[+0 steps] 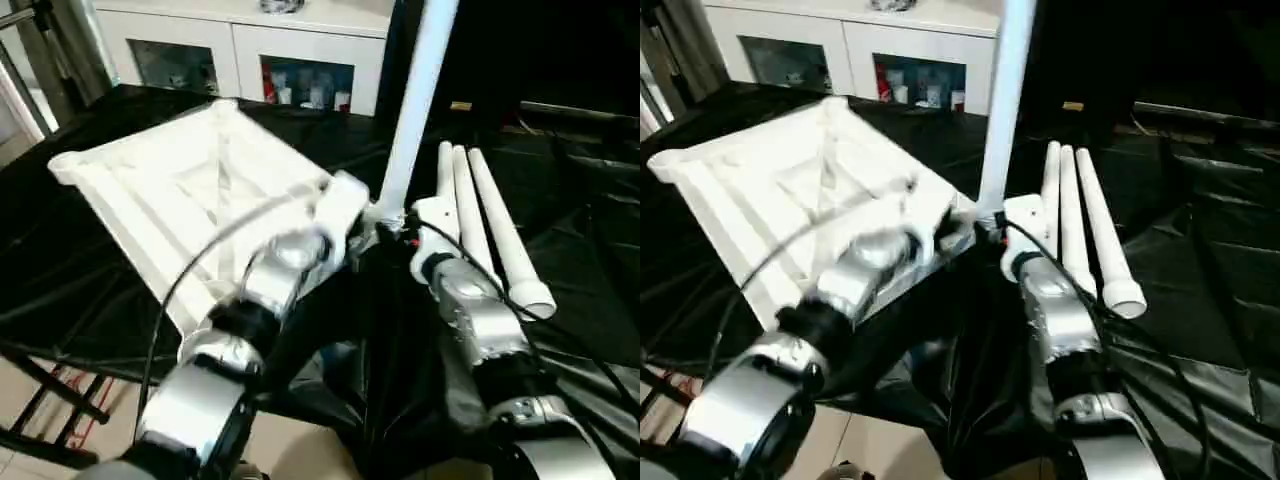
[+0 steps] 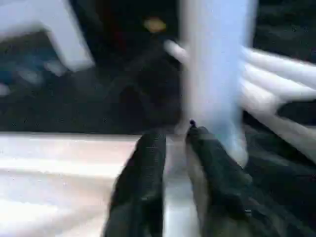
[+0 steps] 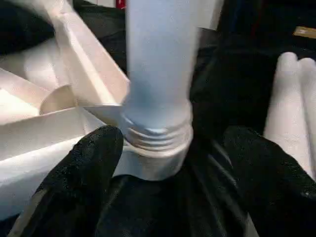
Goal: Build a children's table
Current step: Rotate leg to tighten, then rotate table base
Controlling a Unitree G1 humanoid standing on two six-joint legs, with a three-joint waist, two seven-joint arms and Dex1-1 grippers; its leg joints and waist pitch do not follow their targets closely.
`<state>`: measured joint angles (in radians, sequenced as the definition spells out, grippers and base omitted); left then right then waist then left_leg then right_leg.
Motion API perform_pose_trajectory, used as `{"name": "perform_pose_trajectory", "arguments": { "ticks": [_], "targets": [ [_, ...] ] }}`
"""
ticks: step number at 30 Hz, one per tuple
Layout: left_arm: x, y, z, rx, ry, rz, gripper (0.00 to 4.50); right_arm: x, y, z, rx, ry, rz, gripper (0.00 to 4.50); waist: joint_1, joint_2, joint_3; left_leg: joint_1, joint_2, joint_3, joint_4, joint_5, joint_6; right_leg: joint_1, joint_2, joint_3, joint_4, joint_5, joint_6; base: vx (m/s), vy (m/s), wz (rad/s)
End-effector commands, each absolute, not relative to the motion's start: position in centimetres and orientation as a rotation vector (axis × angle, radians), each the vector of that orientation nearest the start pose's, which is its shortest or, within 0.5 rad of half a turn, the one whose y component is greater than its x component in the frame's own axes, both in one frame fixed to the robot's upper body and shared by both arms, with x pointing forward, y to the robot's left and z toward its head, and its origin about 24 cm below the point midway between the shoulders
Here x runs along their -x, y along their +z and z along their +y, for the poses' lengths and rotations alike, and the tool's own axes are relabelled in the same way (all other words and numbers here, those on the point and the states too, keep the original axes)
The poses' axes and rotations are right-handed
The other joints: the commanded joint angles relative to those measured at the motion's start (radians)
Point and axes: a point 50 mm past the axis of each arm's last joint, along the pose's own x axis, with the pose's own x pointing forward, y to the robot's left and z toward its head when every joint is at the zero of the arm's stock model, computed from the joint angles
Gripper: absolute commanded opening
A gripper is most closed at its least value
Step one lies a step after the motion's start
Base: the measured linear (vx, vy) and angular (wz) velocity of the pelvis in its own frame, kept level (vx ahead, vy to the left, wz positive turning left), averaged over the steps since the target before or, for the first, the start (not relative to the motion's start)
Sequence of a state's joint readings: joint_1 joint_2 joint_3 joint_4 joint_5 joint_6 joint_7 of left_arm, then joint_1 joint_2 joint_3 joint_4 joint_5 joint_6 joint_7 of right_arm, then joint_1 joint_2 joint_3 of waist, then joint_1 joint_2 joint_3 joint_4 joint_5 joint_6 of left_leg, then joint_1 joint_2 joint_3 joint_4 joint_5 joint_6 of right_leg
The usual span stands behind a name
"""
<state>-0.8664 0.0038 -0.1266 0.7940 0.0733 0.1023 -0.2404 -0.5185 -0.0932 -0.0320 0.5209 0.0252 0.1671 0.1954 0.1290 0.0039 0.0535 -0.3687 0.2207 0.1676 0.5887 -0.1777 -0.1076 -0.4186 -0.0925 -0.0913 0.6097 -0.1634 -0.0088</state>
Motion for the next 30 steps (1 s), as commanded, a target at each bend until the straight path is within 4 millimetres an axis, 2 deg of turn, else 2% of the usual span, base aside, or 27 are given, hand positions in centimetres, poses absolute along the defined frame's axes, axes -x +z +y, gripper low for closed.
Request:
{"name": "perform_pose_trajectory", "arguments": {
  "ticks": [1, 2, 3, 4, 5, 6, 7, 8, 9, 10, 11, 12, 13, 14, 15, 16, 17, 18, 19, 21, 22, 23, 24, 25, 28, 29, 30],
  "targets": [
    [-38.2, 11.1, 6.1, -0.270, -0.443, 0.063, 1.24, -34.4, 5.7, -13.3, 0.080, 0.265, 0.187, 3.75, 0.003, -0.007, -0.078, -0.002, -0.006, 0.005, -0.063, -0.152, 0.043, 0.072, -0.043, 0.040, -0.069, -0.172, -0.146, 0.000, 0.000, 0.00],
    [-38.2, 11.2, 6.6, -0.268, -0.417, 0.060, 1.43, -34.3, 5.6, -13.1, 0.084, 0.270, 0.189, 3.75, 0.000, -0.007, -0.078, -0.001, -0.006, 0.005, -0.062, -0.143, 0.046, 0.072, -0.043, 0.040, -0.068, -0.160, -0.156, 0.000, 0.000, 0.00],
    [-38.1, 11.1, 8.0, -0.279, -0.353, 0.052, 1.46, -34.0, 5.5, -12.8, 0.089, 0.283, 0.197, 3.75, -0.001, -0.012, -0.078, -0.004, -0.003, 0.004, -0.063, -0.131, 0.052, 0.074, -0.044, 0.040, -0.063, -0.141, -0.169, 0.000, 0.000, 0.00],
    [-38.0, 11.1, 8.3, -0.282, -0.337, 0.050, 1.46, -34.0, 5.4, -12.7, 0.091, 0.286, 0.199, 3.75, -0.004, -0.016, -0.076, -0.004, -0.002, 0.005, -0.063, -0.130, 0.055, 0.074, -0.042, 0.039, -0.062, -0.137, -0.174, 0.000, 0.000, 0.00],
    [-37.7, 11.1, 9.3, -0.285, -0.297, 0.045, 1.46, -33.8, 5.3, -12.5, 0.096, 0.300, 0.206, 3.75, -0.006, -0.017, -0.076, -0.002, -0.003, 0.007, -0.062, -0.133, 0.060, 0.070, -0.043, 0.039, -0.065, -0.151, -0.172, 0.000, 0.000, 0.00],
    [-37.7, 11.1, 9.3, -0.285, -0.297, 0.045, 1.62, -33.8, 5.3, -12.5, 0.096, 0.300, 0.206, 3.75, -0.008, -0.011, -0.078, -0.001, -0.001, 0.006, -0.062, -0.128, 0.061, 0.069, -0.044, 0.040, -0.062, -0.147, -0.178, 0.000, 0.000, 0.00],
    [-37.1, 11.2, 10.9, -0.296, -0.233, 0.029, 1.62, -33.6, 5.2, -11.9, 0.106, 0.338, 0.213, 3.75, -0.009, -0.010, -0.077, 0.001, -0.002, 0.008, -0.061, -0.130, 0.061, 0.065, -0.042, 0.041, -0.064, -0.149, -0.178, 0.000, 0.000, 0.00],
    [-37.1, 11.2, 10.9, -0.296, -0.233, 0.029, 1.84, -33.6, 5.2, -11.9, 0.106, 0.338, 0.213, 3.75, -0.013, -0.010, -0.075, -0.002, 0.002, 0.007, -0.064, -0.141, 0.059, 0.068, -0.042, 0.041, -0.063, -0.145, -0.184, 0.000, 0.000, 0.00],
    [-36.6, 11.2, 12.2, -0.309, -0.180, 0.016, 1.84, -33.3, 5.2, -11.4, 0.112, 0.379, 0.220, 3.75, -0.012, -0.021, -0.075, 0.001, 0.001, 0.010, -0.063, -0.149, 0.056, 0.065, -0.041, 0.040, -0.065, -0.159, -0.178, 0.000, 0.000, 0.00],
    [-35.0, 11.1, 15.0, -0.373, -0.065, -0.002, 1.84, -32.7, 4.9, -10.7, 0.166, 0.453, 0.251, 3.75, -0.010, -0.030, -0.074, -0.001, 0.005, 0.007, -0.065, -0.153, 0.055, 0.069, -0.046, 0.040, -0.062, -0.170, -0.176, 0.000, 0.000, 0.00],
    [-34.4, 11.0, 15.9, -0.394, -0.029, -0.005, 1.96, -32.5, 4.8, -10.6, 0.185, 0.462, 0.262, 3.75, -0.014, -0.019, -0.070, -0.010, 0.012, 0.001, -0.073, -0.158, 0.050, 0.073, -0.049, 0.038, -0.058, -0.185, -0.162, 0.000, 0.000, 0.00],
    [-34.3, 11.0, 16.1, -0.398, -0.021, -0.005, 1.96, -32.5, 4.8, -10.5, 0.189, 0.463, 0.265, 3.75, -0.015, -0.015, -0.069, 0.002, 0.010, 0.006, -0.071, -0.181, 0.040, 0.060, -0.045, 0.040, -0.068, -0.228, -0.146, 0.000, 0.000, 0.00],
    [-33.4, 10.8, 17.5, -0.425, 0.034, -0.007, 1.96, -32.5, 4.6, -10.5, 0.197, 0.462, 0.277, 3.75, -0.016, -0.013, -0.069, 0.007, 0.008, 0.008, -0.069, -0.186, 0.030, 0.055, -0.042, 0.043, -0.070, -0.227, -0.143, 0.000, 0.000, 0.00],
    [-33.4, 10.8, 17.5, -0.425, 0.034, -0.007, 1.96, -32.5, 4.6, -10.5, 0.197, 0.462, 0.277, 3.75, -0.016, -0.014, -0.068, 0.006, 0.010, 0.006, -0.072, -0.191, 0.026, 0.056, -0.043, 0.043, -0.069, -0.223, -0.143, 0.000, 0.000, 0.00],
    [-32.0, 10.8, 19.2, -0.490, 0.120, -0.017, 1.96, -32.5, 4.5, -10.4, 0.193, 0.447, 0.291, 3.75, -0.016, -0.017, -0.065, 0.005, 0.007, 0.007, -0.074, -0.203, 0.019, 0.056, -0.039, 0.042, -0.070, -0.238, -0.137, 0.000, 0.000, 0.00],
    [-32.0, 10.8, 19.2, -0.490, 0.120, -0.017, 1.96, -32.5, 4.5, -10.4, 0.193, 0.447, 0.291, 3.75, -0.014, -0.014, -0.065, 0.005, 0.013, 0.003, -0.077, -0.214, 0.016, 0.057, -0.044, 0.042, -0.068, -0.240, -0.135, 0.000, 0.000, 0.00],
    [-31.4, 10.9, 19.8, -0.530, 0.156, -0.028, 1.96, -32.4, 4.5, -10.4, 0.191, 0.441, 0.295, 3.75, -0.014, -0.011, -0.060, 0.008, 0.008, 0.006, -0.077, -0.236, 0.012, 0.049, -0.039, 0.043, -0.075, -0.272, -0.123, 0.000, 0.000, 0.00],
    [-30.0, 11.0, 21.7, -0.541, 0.312, -0.022, 1.96, -32.3, 4.4, -10.2, 0.190, 0.440, 0.299, 3.75, -0.015, -0.009, -0.062, 0.012, 0.011, 0.005, -0.077, -0.246, 0.006, 0.048, -0.038, 0.045, -0.074, -0.256, -0.124, 0.000, 0.000, 0.00],
    [-30.0, 11.0, 21.7, -0.541, 0.312, -0.022, 1.96, -32.3, 4.4, -10.2, 0.190, 0.440, 0.299, 3.75, -0.016, -0.005, -0.060, 0.009, 0.012, 0.004, -0.078, -0.245, 0.002, 0.050, -0.038, 0.045, -0.071, -0.239, -0.128, 0.000, 0.000, 0.00],
    [-29.4, 10.9, 22.5, -0.532, 0.373, -0.012, 1.96, -32.3, 4.4, -10.1, 0.189, 0.442, 0.300, 3.75, -0.015, -0.011, -0.058, 0.009, 0.005, 0.005, -0.078, -0.262, 0.003, 0.049, -0.036, 0.044, -0.076, -0.259, -0.118, 0.000, 0.000, 0.00],
    [-28.0, 10.5, 23.7, -0.511, 0.484, 0.034, 1.96, -32.0, 4.3, -9.8, 0.186, 0.452, 0.308, 3.75, -0.014, -0.007, -0.056, 0.009, 0.004, 0.004, -0.079, -0.270, 0.003, 0.047, -0.035, 0.044, -0.078, -0.272, -0.115, 0.000, 0.000, 0.00],
    [-27.8, 10.5, 23.8, -0.508, 0.494, 0.039, 1.96, -32.0, 4.3, -9.8, 0.186, 0.453, 0.309, 3.75, -0.018, -0.011, -0.054, 0.003, 0.009, 0.001, -0.082, -0.277, -0.001, 0.053, -0.036, 0.044, -0.075, -0.266, -0.115, 0.000, 0.000, 0.00],
    [-27.2, 10.2, 24.1, -0.497, 0.530, 0.063, 1.96, -31.8, 4.3, -9.7, 0.185, 0.459, 0.315, 3.75, -0.017, -0.011, -0.053, 0.004, 0.005, 0.002, -0.081, -0.287, 0.002, 0.049, -0.036, 0.043, -0.081, -0.290, -0.106, 0.000, 0.000, 0.00],
    [-26.4, 9.7, 24.7, -0.490, 0.587, 0.103, 1.96, -31.7, 4.2, -9.6, 0.187, 0.463, 0.323, 3.75, -0.019, -0.012, -0.055, 0.003, 0.006, 0.001, -0.080, -0.284, 0.001, 0.051, -0.036, 0.045, -0.077, -0.283, -0.106, 0.000, 0.000, 0.00],
    [-25.3, 9.0, 25.3, -0.508, 0.649, 0.153, 1.96, -31.7, 4.0, -9.4, 0.188, 0.468, 0.332, 3.75, -0.019, -0.012, -0.052, 0.000, 0.002, 0.000, -0.081, -0.293, 0.010, 0.048, -0.034, 0.042, -0.084, -0.312, -0.092, 0.000, 0.000, 0.00],
    [-25.3, 9.0, 25.3, -0.508, 0.649, 0.153, 1.96, -31.7, 4.0, -9.4, 0.188, 0.468, 0.332, 3.75, -0.017, -0.011, -0.053, 0.005, 0.001, 0.001, -0.079, -0.301, 0.010, 0.044, -0.034, 0.044, -0.088, -0.325, -0.086, 0.000, 0.000, 0.00],
    [-24.8, 8.2, 25.5, -0.510, 0.665, 0.206, 1.96, -31.7, 3.9, -9.2, 0.185, 0.471, 0.339, 3.75, -0.018, -0.011, -0.052, 0.004, 0.002, -0.001, -0.081, -0.308, 0.011, 0.044, -0.033, 0.043, -0.089, -0.331, -0.083, 0.000, 0.000, 0.00]
  ]
}}
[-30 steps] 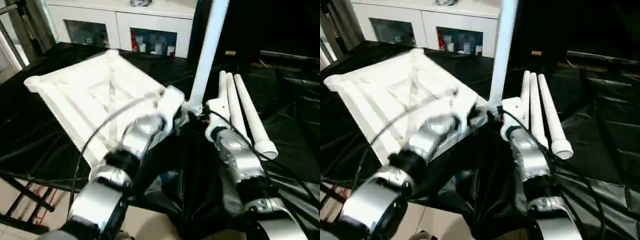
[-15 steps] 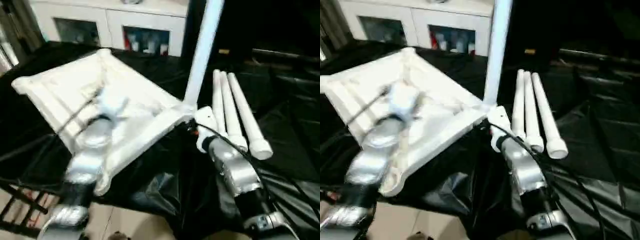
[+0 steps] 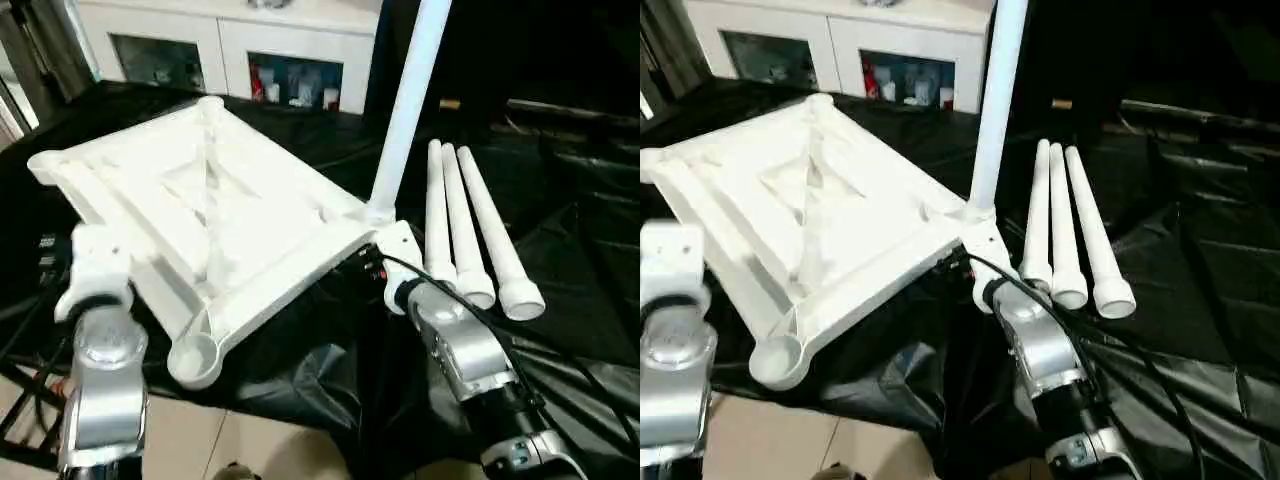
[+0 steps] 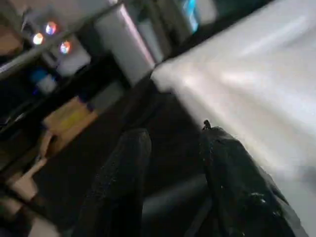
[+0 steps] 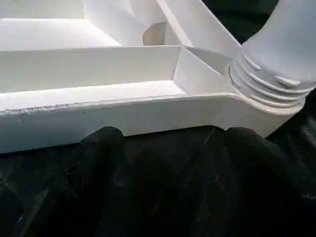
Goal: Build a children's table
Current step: Rotate table base
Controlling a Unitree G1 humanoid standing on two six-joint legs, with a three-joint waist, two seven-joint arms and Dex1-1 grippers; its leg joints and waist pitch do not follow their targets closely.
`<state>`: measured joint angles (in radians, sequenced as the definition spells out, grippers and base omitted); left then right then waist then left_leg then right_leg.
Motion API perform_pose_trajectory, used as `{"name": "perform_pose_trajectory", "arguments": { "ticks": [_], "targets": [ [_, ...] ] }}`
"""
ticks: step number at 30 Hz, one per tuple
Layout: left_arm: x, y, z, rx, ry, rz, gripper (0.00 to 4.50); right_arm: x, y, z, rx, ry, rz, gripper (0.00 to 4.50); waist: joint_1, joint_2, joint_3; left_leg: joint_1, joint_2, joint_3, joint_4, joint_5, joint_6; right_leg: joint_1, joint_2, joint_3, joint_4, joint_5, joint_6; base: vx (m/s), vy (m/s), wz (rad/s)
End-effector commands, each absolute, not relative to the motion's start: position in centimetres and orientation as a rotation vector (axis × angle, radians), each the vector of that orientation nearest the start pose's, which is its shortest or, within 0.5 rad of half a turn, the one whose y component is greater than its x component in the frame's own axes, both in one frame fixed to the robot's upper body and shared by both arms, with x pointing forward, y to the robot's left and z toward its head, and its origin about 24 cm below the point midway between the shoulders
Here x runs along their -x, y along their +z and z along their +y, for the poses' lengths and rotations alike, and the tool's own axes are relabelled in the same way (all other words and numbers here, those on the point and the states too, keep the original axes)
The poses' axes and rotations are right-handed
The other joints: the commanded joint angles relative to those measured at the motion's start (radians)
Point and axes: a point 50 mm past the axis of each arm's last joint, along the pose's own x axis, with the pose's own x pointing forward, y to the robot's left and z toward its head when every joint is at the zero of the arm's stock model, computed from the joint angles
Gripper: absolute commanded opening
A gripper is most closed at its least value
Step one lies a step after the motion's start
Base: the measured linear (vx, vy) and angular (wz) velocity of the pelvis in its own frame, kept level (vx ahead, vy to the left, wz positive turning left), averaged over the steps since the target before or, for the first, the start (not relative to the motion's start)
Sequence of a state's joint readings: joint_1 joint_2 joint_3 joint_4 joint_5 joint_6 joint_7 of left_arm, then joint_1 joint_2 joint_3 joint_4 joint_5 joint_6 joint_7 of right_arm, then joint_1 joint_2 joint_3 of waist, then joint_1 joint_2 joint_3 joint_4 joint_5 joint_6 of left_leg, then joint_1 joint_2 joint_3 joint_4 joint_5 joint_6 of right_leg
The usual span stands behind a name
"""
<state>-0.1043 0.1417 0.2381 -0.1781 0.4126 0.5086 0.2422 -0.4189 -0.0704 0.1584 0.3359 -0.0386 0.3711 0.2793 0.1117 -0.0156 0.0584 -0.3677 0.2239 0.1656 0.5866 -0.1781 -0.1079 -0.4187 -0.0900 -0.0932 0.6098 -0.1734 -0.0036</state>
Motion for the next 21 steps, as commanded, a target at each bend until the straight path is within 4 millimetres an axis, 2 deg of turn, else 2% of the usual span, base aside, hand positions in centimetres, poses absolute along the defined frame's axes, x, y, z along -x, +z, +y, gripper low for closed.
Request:
{"name": "perform_pose_trajectory", "arguments": {
  "ticks": [1, 5, 7, 8, 9, 11, 13, 14, 15, 16, 18, 19, 21],
  "targets": [
    [-24.8, 8.2, 25.5, -0.510, 0.665, 0.206, 1.96, -31.7, 3.9, -9.2, 0.185, 0.471, 0.339, 3.75, 0.001, 0.006, -0.058, 0.004, -0.001, 0.001, -0.078, -0.311, 0.010, 0.044, -0.036, 0.044, -0.089, -0.323, -0.087, 0.000, 0.000, 0.00],
    [-24.5, 6.4, 25.2, -0.485, 0.599, 0.317, 1.96, -31.7, 3.6, -8.9, 0.174, 0.484, 0.357, 3.75, 0.005, 0.008, -0.059, 0.004, -0.001, -0.002, -0.080, -0.321, 0.008, 0.043, -0.038, 0.044, -0.090, -0.332, -0.084, 0.000, 0.000, 0.00],
    [-24.5, 6.3, 25.2, -0.485, 0.598, 0.319, 1.96, -31.6, 3.6, -8.9, 0.174, 0.484, 0.357, 3.75, 0.006, 0.007, -0.058, 0.003, -0.001, -0.002, -0.080, -0.319, 0.005, 0.042, -0.037, 0.044, -0.088, -0.312, -0.089, 0.000, 0.000, 0.00],
    [-23.9, 5.0, 24.2, -0.435, 0.446, 0.401, 1.96, -31.6, 3.3, -8.7, 0.165, 0.491, 0.373, 3.75, 0.009, 0.007, -0.063, 0.004, 0.000, -0.003, -0.079, -0.309, 0.004, 0.045, -0.041, 0.045, -0.086, -0.299, -0.095, 0.000, 0.000, 0.00],
    [-23.7, 4.8, 23.4, -0.386, 0.348, 0.418, 1.96, -31.6, 3.2, -8.6, 0.160, 0.493, 0.380, 3.75, 0.006, 0.007, -0.059, -0.002, 0.000, -0.002, -0.083, -0.316, 0.003, 0.044, -0.039, 0.045, -0.085, -0.309, -0.098, 0.000, 0.000, 0.00],
    [-23.7, 4.7, 22.4, -0.348, 0.221, 0.424, 1.96, -31.6, 3.2, -8.5, 0.154, 0.495, 0.386, 3.75, 0.010, 0.009, -0.064, 0.004, 0.000, -0.002, -0.079, -0.308, -0.004, 0.042, -0.042, 0.048, -0.083, -0.296, -0.107, 0.000, 0.000, 0.00],
    [-23.7, 4.7, 22.1, -0.344, 0.191, 0.424, 1.96, -31.6, 3.2, -8.5, 0.152, 0.495, 0.387, 3.75, 0.008, 0.010, -0.063, 0.001, 0.003, -0.002, -0.081, -0.304, -0.004, 0.043, -0.038, 0.048, -0.082, -0.260, -0.117, 0.000, 0.000, 0.00],
    [-23.8, 4.5, 20.4, -0.369, -0.041, 0.432, 1.96, -31.7, 3.1, -8.5, 0.147, 0.497, 0.396, 3.75, 0.014, 0.004, -0.062, 0.006, 0.000, 0.001, -0.080, -0.313, 0.002, 0.041, -0.038, 0.047, -0.083, -0.261, -0.121, 0.000, 0.000, 0.00],
    [-23.8, 4.5, 19.6, -0.393, -0.148, 0.425, 1.96, -31.7, 3.0, -8.5, 0.145, 0.499, 0.400, 3.75, 0.019, 0.007, -0.061, 0.008, 0.000, 0.001, -0.082, -0.319, 0.005, 0.040, -0.040, 0.049, -0.082, -0.286, -0.117, 0.000, 0.000, 0.00],
    [-23.8, 4.5, 19.6, -0.393, -0.148, 0.425, 1.96, -31.7, 3.0, -8.5, 0.145, 0.499, 0.400, 3.75, 0.022, 0.008, -0.059, 0.008, 0.000, 0.000, -0.083, -0.324, 0.004, 0.040, -0.041, 0.049, -0.084, -0.299, -0.114, 0.000, 0.000, 0.00],
    [-23.5, 4.3, 18.6, -0.386, -0.296, 0.456, 1.96, -31.8, 2.9, -8.5, 0.146, 0.507, 0.406, 3.75, 0.029, 0.012, -0.058, 0.015, 0.003, 0.001, -0.086, -0.345, -0.015, 0.036, -0.040, 0.050, -0.085, -0.313, -0.111, 0.000, 0.000, 0.00],
    [-23.6, 4.3, 18.4, -0.394, -0.332, 0.448, 1.96, -31.8, 2.9, -8.4, 0.147, 0.509, 0.406, 3.75, 0.029, 0.013, -0.057, 0.015, 0.003, 0.000, -0.086, -0.350, -0.018, 0.035, -0.040, 0.051, -0.084, -0.316, -0.111, 0.000, 0.000, 0.00],
    [-23.9, 4.6, 18.1, -0.408, -0.382, 0.430, 1.96, -31.9, 3.0, -8.5, 0.149, 0.511, 0.401, 3.75, 0.026, 0.012, -0.057, 0.009, 0.002, -0.002, -0.089, -0.357, -0.025, 0.042, -0.042, 0.052, -0.083, -0.317, -0.106, 0.000, 0.000, 0.00]
  ]
}}
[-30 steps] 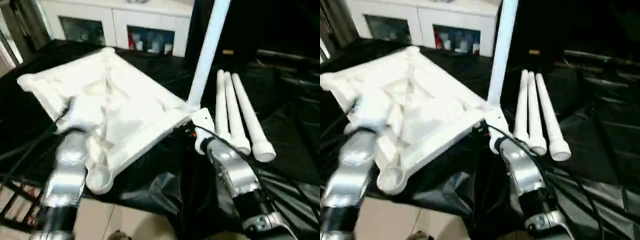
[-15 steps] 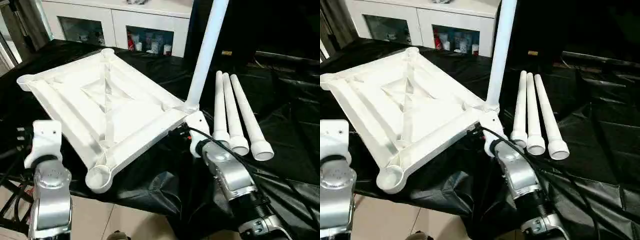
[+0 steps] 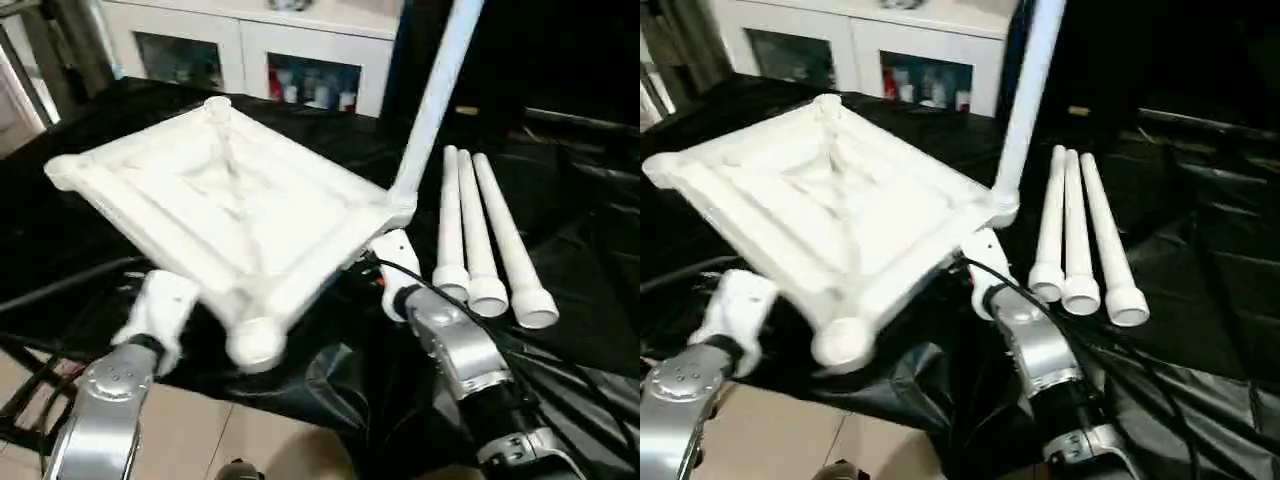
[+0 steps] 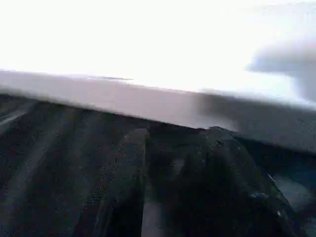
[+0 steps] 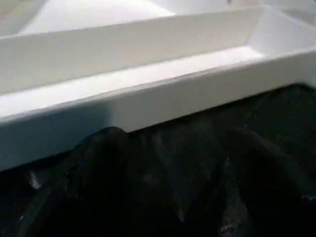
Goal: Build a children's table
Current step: Rotate table base
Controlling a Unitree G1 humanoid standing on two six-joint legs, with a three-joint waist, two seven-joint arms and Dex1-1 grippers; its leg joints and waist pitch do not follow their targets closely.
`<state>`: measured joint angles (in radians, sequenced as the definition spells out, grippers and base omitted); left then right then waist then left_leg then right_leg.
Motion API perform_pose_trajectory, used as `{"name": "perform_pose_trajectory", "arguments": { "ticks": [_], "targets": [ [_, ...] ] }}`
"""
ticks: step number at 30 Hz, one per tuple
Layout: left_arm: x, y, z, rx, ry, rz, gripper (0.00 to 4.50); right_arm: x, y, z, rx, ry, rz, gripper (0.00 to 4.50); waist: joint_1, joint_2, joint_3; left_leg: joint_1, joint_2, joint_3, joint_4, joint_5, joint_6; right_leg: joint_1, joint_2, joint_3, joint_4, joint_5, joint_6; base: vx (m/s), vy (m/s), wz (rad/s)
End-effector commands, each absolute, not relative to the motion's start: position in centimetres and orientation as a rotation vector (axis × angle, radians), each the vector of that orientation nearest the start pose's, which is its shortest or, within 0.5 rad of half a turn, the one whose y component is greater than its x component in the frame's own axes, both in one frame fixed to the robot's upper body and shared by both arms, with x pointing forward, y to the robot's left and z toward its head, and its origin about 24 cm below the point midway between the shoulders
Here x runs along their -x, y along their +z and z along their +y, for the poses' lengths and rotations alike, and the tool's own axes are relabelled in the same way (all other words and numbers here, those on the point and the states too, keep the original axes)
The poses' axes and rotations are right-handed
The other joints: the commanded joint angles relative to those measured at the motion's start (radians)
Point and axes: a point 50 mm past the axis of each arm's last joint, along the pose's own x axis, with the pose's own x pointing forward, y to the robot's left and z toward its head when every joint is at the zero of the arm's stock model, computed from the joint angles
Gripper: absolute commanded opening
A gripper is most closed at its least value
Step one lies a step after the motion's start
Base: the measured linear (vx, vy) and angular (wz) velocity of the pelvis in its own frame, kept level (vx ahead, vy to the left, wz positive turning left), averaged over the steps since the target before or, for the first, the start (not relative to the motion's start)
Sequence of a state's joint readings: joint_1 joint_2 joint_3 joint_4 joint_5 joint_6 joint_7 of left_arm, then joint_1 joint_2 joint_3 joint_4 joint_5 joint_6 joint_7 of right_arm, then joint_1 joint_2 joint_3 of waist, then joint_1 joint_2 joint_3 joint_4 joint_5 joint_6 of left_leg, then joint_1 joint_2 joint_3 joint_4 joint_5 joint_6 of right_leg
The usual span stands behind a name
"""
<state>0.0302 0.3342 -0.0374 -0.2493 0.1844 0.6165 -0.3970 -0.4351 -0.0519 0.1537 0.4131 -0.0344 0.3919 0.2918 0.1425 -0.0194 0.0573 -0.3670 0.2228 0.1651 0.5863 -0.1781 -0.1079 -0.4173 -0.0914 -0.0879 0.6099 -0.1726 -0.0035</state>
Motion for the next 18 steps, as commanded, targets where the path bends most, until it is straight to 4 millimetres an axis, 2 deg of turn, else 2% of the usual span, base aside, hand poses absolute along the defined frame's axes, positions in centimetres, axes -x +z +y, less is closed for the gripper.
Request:
{"name": "perform_pose_trajectory", "arguments": {
  "ticks": [1, 2, 4, 5, 8, 9, 10, 14, 15, 17, 18],
  "targets": [
    [-24.0, 4.7, 18.0, -0.414, -0.403, 0.421, 1.96, -31.9, 3.0, -8.5, 0.150, 0.512, 0.400, 3.75, -0.005, 0.016, -0.057, 0.009, 0.003, -0.001, -0.088, -0.354, -0.025, 0.041, -0.041, 0.047, -0.084, -0.319, -0.104, 0.000, 0.000, 0.00],
    [-24.0, 4.7, 18.0, -0.414, -0.403, 0.421, 1.96, -31.9, 3.0, -8.5, 0.150, 0.512, 0.400, 3.75, -0.006, 0.015, -0.057, 0.009, 0.002, 0.000, -0.088, -0.354, -0.025, 0.041, -0.041, 0.047, -0.084, -0.327, -0.102, 0.000, 0.000, 0.00],
    [-25.1, 5.6, 16.7, -0.439, -0.518, 0.334, 1.96, -32.0, 3.2, -8.6, 0.148, 0.513, 0.396, 3.75, -0.006, 0.010, -0.057, 0.013, 0.000, 0.002, -0.086, -0.349, -0.020, 0.037, -0.041, 0.048, -0.090, -0.354, -0.091, 0.000, 0.000, 0.00],
    [-25.4, 5.7, 16.3, -0.440, -0.545, 0.319, 1.96, -32.0, 3.2, -8.7, 0.148, 0.515, 0.395, 3.75, -0.004, 0.013, -0.058, 0.016, 0.001, 0.002, -0.085, -0.344, -0.023, 0.036, -0.041, 0.049, -0.089, -0.351, -0.092, 0.000, 0.000, 0.00],
    [-26.2, 6.0, 15.3, -0.441, -0.616, 0.288, 1.96, -32.1, 3.3, -8.7, 0.151, 0.523, 0.392, 3.75, -0.005, 0.011, -0.060, 0.012, 0.000, 0.002, -0.086, -0.333, -0.029, 0.040, -0.042, 0.048, -0.088, -0.356, -0.086, 0.000, 0.000, 0.00],
    [-26.9, 6.0, 14.1, -0.451, -0.684, 0.262, 1.96, -32.2, 3.4, -8.9, 0.156, 0.530, 0.385, 3.75, -0.008, 0.010, -0.058, 0.009, -0.001, 0.001, -0.087, -0.327, -0.029, 0.042, -0.042, 0.047, -0.089, -0.360, -0.082, 0.000, 0.000, 0.00],
    [-27.1, 6.0, 13.8, -0.454, -0.704, 0.254, 1.96, -32.2, 3.5, -8.9, 0.157, 0.532, 0.383, 3.75, -0.006, 0.011, -0.061, 0.011, 0.000, 0.001, -0.086, -0.325, -0.032, 0.042, -0.042, 0.047, -0.087, -0.357, -0.082, 0.000, 0.000, 0.00],
    [-28.4, 6.0, 11.5, -0.457, -0.777, 0.219, 1.96, -32.6, 4.4, -9.6, 0.179, 0.518, 0.350, 3.75, -0.008, 0.009, -0.065, 0.008, 0.000, 0.003, -0.083, -0.290, -0.034, 0.047, -0.043, 0.049, -0.083, -0.318, -0.090, 0.000, 0.000, 0.00],
    [-28.7, 6.1, 10.8, -0.455, -0.796, 0.211, 1.96, -32.8, 4.8, -9.9, 0.185, 0.503, 0.340, 3.75, -0.008, 0.014, -0.066, 0.008, 0.000, 0.004, -0.080, -0.276, -0.036, 0.047, -0.045, 0.050, -0.081, -0.296, -0.097, 0.000, 0.000, 0.00],
    [-29.2, 6.0, 9.7, -0.457, -0.824, 0.196, 1.96, -33.3, 5.5, -10.7, 0.200, 0.451, 0.325, 3.75, -0.010, 0.009, -0.069, 0.002, 0.000, 0.003, -0.079, -0.250, -0.035, 0.054, -0.044, 0.049, -0.075, -0.260, -0.106, 0.000, 0.000, 0.00],
    [-29.4, 6.0, 9.2, -0.458, -0.834, 0.190, 1.96, -33.5, 5.9, -11.1, 0.209, 0.421, 0.319, 3.75, -0.011, 0.011, -0.070, 0.003, -0.004, 0.005, -0.077, -0.233, -0.035, 0.054, -0.041, 0.049, -0.075, -0.252, -0.102, 0.000, 0.000, 0.00]
  ]
}}
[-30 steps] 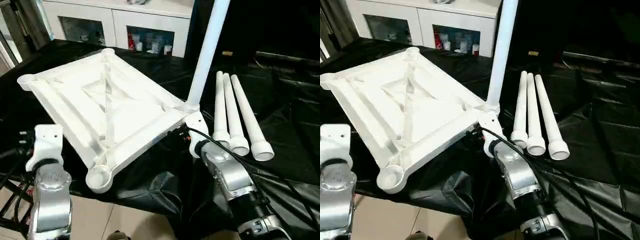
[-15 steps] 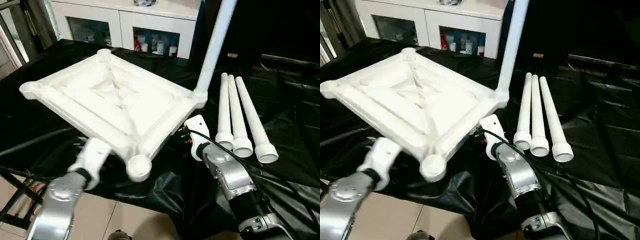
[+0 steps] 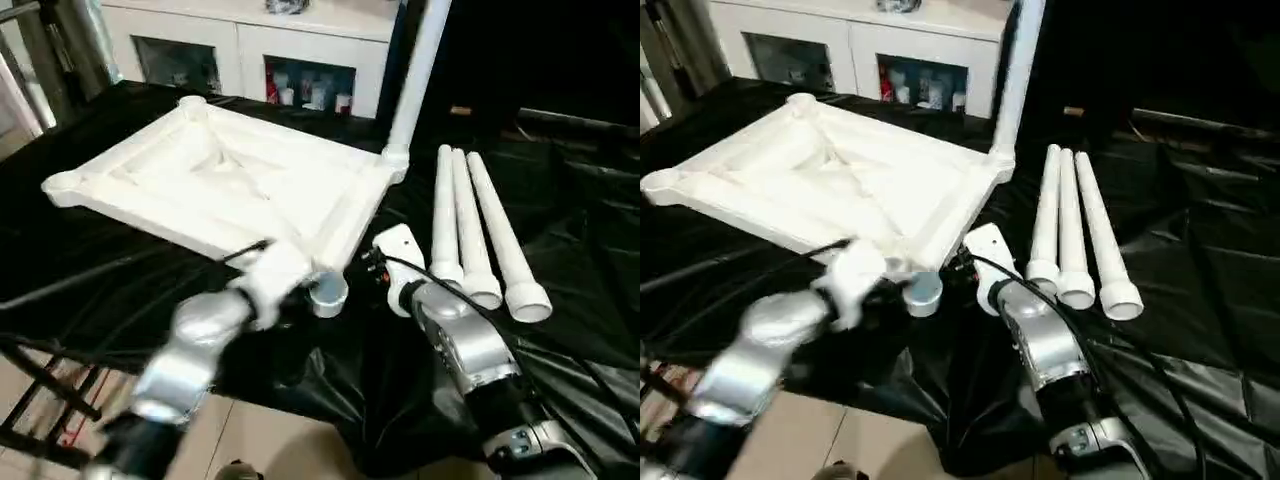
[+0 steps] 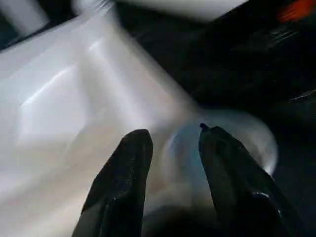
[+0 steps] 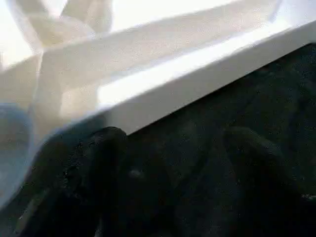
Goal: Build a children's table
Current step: Rotate table base, then pick table leg
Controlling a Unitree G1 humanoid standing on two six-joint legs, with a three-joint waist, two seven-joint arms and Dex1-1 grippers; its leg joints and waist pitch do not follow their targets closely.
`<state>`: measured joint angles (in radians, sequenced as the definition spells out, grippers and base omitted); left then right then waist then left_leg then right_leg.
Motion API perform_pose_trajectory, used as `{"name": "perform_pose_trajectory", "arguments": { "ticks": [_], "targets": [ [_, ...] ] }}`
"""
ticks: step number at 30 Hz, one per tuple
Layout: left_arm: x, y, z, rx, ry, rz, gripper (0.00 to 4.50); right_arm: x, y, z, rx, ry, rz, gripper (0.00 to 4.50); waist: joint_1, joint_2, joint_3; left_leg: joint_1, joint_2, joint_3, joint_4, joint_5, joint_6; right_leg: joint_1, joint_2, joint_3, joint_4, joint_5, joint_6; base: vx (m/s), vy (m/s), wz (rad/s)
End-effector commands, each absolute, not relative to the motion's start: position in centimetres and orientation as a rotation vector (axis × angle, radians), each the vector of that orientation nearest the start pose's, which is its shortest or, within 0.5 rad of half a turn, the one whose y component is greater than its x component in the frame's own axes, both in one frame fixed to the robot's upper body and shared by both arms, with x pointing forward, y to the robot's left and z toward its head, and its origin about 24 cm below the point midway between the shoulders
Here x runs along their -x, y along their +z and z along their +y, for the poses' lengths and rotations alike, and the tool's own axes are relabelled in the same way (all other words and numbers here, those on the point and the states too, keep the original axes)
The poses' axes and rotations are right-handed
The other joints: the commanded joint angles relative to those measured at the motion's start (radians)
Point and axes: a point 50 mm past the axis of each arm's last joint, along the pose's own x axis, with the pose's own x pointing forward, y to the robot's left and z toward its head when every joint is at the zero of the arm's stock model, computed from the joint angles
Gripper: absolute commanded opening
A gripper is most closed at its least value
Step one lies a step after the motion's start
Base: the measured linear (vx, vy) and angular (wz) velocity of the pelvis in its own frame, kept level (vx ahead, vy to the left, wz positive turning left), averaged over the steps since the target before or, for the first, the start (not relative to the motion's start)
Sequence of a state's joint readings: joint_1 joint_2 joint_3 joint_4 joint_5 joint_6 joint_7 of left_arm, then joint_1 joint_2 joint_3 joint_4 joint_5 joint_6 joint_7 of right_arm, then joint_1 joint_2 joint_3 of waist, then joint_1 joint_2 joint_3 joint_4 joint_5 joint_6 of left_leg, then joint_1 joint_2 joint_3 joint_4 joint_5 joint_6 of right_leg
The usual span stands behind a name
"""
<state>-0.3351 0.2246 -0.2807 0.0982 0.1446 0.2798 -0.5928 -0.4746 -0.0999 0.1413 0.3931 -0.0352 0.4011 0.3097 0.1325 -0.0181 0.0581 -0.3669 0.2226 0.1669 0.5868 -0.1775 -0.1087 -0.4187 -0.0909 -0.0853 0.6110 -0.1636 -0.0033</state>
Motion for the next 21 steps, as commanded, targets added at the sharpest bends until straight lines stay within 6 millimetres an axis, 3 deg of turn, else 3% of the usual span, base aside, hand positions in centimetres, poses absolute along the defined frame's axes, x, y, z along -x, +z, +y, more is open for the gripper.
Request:
{"name": "perform_pose_trajectory", "arguments": {
  "ticks": [1, 5, 7, 9, 10, 11, 13, 14, 15, 16, 18, 21],
  "targets": [
    [-29.6, 5.9, 8.6, -0.456, -0.852, 0.184, 1.96, -33.8, 6.3, -11.6, 0.215, 0.374, 0.323, 3.75, -0.003, 0.008, -0.073, 0.004, -0.003, 0.004, -0.076, -0.223, -0.035, 0.056, -0.042, 0.047, -0.073, -0.243, -0.105, 0.000, 0.000, 0.00],
    [-29.9, 6.0, 7.5, -0.431, -0.894, 0.161, 1.96, -34.5, 8.0, -12.7, 0.142, 0.325, 0.310, 3.75, -0.013, 0.011, -0.075, 0.002, -0.005, 0.004, -0.072, -0.193, -0.028, 0.063, -0.039, 0.046, -0.066, -0.171, -0.124, 0.000, 0.000, 0.00],
    [-30.0, 6.0, 7.5, -0.461, -0.894, 0.153, 1.96, -34.9, 8.9, -13.3, 0.124, 0.296, 0.288, 3.75, -0.016, 0.025, -0.078, 0.005, -0.005, 0.003, -0.069, -0.183, -0.026, 0.061, -0.038, 0.046, -0.062, -0.140, -0.138, 0.000, 0.000, 0.00],
    [-30.3, 6.3, 7.9, -0.464, -0.877, 0.135, 1.96, -35.3, 9.5, -13.7, 0.116, 0.275, 0.271, 3.75, -0.019, 0.018, -0.079, 0.002, -0.005, 0.005, -0.068, -0.174, -0.020, 0.066, -0.038, 0.045, -0.059, -0.112, -0.159, 0.000, 0.000, 0.00],
    [-30.6, 7.1, 8.4, -0.440, -0.841, 0.106, 1.96, -35.5, 10.0, -14.1, 0.097, 0.259, 0.263, 3.75, -0.020, 0.018, -0.078, 0.003, -0.005, 0.006, -0.068, -0.176, -0.018, 0.066, -0.038, 0.045, -0.059, -0.117, -0.161, 0.000, 0.000, 0.00],
    [-30.9, 8.3, 9.1, -0.400, -0.792, 0.059, 1.96, -35.7, 10.4, -14.7, 0.060, 0.228, 0.270, 3.75, -0.019, 0.025, -0.079, 0.006, -0.004, 0.006, -0.067, -0.183, -0.018, 0.065, -0.039, 0.045, -0.059, -0.127, -0.168, 0.000, 0.000, 0.00],
    [-31.0, 9.3, 9.6, -0.375, -0.782, 0.032, 1.96, -35.9, 10.3, -15.2, 0.040, 0.203, 0.309, 3.75, -0.020, 0.018, -0.078, 0.008, -0.003, 0.008, -0.067, -0.188, -0.017, 0.065, -0.038, 0.045, -0.060, -0.140, -0.176, 0.000, 0.000, 0.00],
    [-30.9, 9.4, 9.6, -0.372, -0.783, 0.031, 2.01, -35.9, 10.3, -15.3, 0.040, 0.200, 0.313, 3.92, -0.019, 0.020, -0.077, 0.008, -0.003, 0.007, -0.067, -0.190, -0.017, 0.064, -0.038, 0.044, -0.059, -0.147, -0.178, 0.000, 0.000, 0.00],
    [-30.6, 10.2, 9.8, -0.379, -0.823, 0.014, 2.05, -36.3, 9.9, -15.8, 0.040, 0.166, 0.354, 4.02, -0.019, 0.015, -0.073, 0.009, -0.003, 0.009, -0.068, -0.205, -0.019, 0.061, -0.038, 0.044, -0.064, -0.189, -0.170, 0.000, 0.000, 0.00],
    [-30.5, 10.3, 9.8, -0.384, -0.834, 0.010, 2.05, -36.4, 9.8, -15.9, 0.039, 0.154, 0.364, 4.02, -0.018, 0.018, -0.075, 0.010, -0.002, 0.008, -0.068, -0.206, -0.021, 0.061, -0.041, 0.043, -0.061, -0.200, -0.172, 0.000, 0.000, 0.00],
    [-30.2, 10.7, 9.7, -0.400, -0.873, 0.004, 2.05, -36.9, 9.7, -16.3, 0.035, 0.111, 0.394, 4.19, -0.020, 0.015, -0.073, 0.010, -0.004, 0.010, -0.068, -0.208, -0.021, 0.058, -0.039, 0.044, -0.066, -0.230, -0.160, 0.000, 0.000, 0.00],
    [-29.6, 11.2, 9.6, -0.414, -0.935, 0.005, 2.05, -37.7, 10.0, -16.7, 0.005, 0.065, 0.421, 4.44, -0.018, 0.016, -0.077, 0.009, -0.005, 0.010, -0.066, -0.188, -0.027, 0.059, -0.040, 0.044, -0.059, -0.199, -0.163, 0.000, 0.000, 0.00]
  ]
}}
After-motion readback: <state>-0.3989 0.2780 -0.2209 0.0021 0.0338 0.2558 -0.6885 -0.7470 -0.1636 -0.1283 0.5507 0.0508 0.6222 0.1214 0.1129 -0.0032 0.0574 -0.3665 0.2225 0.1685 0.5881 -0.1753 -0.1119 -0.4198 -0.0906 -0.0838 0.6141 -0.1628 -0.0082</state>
